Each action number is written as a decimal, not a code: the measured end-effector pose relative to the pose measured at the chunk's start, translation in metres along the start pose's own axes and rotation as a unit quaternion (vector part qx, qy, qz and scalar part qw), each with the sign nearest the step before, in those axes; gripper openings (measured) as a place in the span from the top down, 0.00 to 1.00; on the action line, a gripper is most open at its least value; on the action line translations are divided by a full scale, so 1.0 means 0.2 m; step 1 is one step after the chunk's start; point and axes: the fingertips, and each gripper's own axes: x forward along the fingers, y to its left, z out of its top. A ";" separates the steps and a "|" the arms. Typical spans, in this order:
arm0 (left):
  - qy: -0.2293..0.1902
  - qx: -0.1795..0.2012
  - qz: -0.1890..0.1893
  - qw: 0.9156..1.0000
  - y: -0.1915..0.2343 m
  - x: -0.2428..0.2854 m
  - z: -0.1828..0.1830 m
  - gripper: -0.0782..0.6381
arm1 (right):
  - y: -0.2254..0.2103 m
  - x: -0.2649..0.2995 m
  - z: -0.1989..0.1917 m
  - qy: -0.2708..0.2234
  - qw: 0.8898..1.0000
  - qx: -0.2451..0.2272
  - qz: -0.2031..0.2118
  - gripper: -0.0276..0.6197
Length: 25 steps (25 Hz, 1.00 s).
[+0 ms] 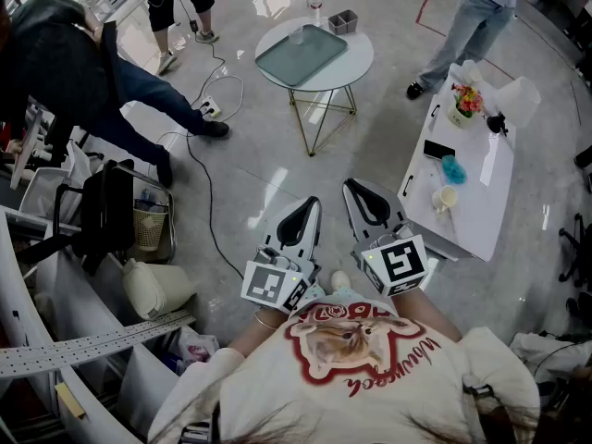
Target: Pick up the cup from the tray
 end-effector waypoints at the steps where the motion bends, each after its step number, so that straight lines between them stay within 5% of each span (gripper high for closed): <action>1: -0.003 0.008 -0.002 1.000 0.00 0.00 -0.01 0.87 | 0.00 0.00 0.00 -0.001 1.000 0.000 0.000 0.90; 25: -0.015 0.016 0.012 1.000 0.00 0.05 -0.01 0.87 | -0.07 -0.02 0.03 -0.016 1.000 -0.006 0.013 0.90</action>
